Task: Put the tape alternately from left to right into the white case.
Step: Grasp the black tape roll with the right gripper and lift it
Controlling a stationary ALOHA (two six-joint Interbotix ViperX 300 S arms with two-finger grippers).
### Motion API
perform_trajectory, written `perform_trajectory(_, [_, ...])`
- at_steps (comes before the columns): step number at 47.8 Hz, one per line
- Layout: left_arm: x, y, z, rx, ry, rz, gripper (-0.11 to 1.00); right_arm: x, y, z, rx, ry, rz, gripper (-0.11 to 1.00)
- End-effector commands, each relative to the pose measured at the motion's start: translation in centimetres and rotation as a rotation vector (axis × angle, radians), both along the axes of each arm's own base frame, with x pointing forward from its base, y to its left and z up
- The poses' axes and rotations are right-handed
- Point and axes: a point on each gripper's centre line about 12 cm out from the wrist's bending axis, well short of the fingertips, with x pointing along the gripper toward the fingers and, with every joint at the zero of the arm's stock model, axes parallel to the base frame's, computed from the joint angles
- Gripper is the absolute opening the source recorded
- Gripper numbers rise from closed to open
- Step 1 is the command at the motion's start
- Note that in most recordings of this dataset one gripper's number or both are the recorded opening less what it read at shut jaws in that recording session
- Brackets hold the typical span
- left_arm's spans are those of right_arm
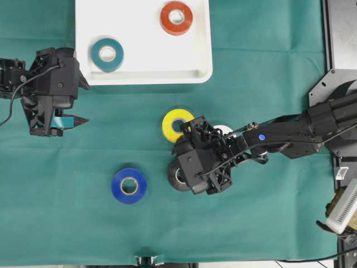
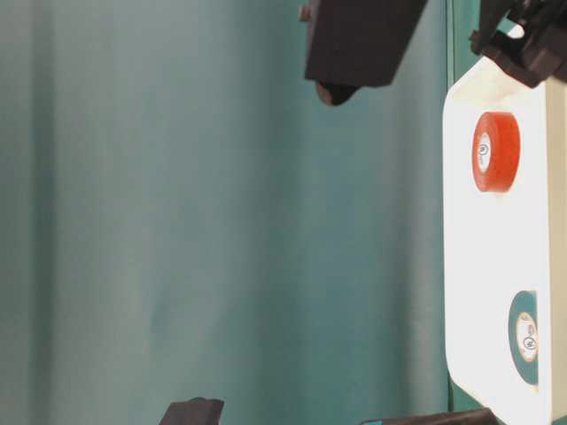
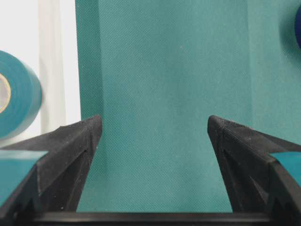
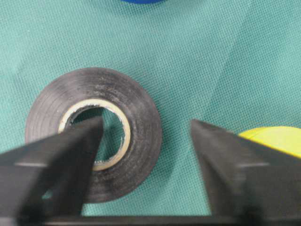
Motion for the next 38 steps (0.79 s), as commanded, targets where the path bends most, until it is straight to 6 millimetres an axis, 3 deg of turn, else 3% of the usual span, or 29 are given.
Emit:
perform_trajectory(1, [0.3,-0.1,0.8,0.000,-0.029,-0.003,0.96,0.6,0.3,1.0,0.008,-0.036,0.007,0.17])
perform_trajectory(6, [0.3,-0.1,0.8,0.000,-0.029,-0.003,0.96,0.8,0.4,1.2,0.010,-0.039,0.006,0.01])
perform_trajectory(25, [0.3,-0.1,0.7,0.000,-0.029,-0.003,0.96,0.9,0.4,1.6,0.013,-0.050,0.006,0.01])
perform_trajectory(38, [0.3,-0.1,0.8,0.000,-0.029,-0.003,0.96,0.8,0.6,4.9,0.029,-0.115,0.008,0.01])
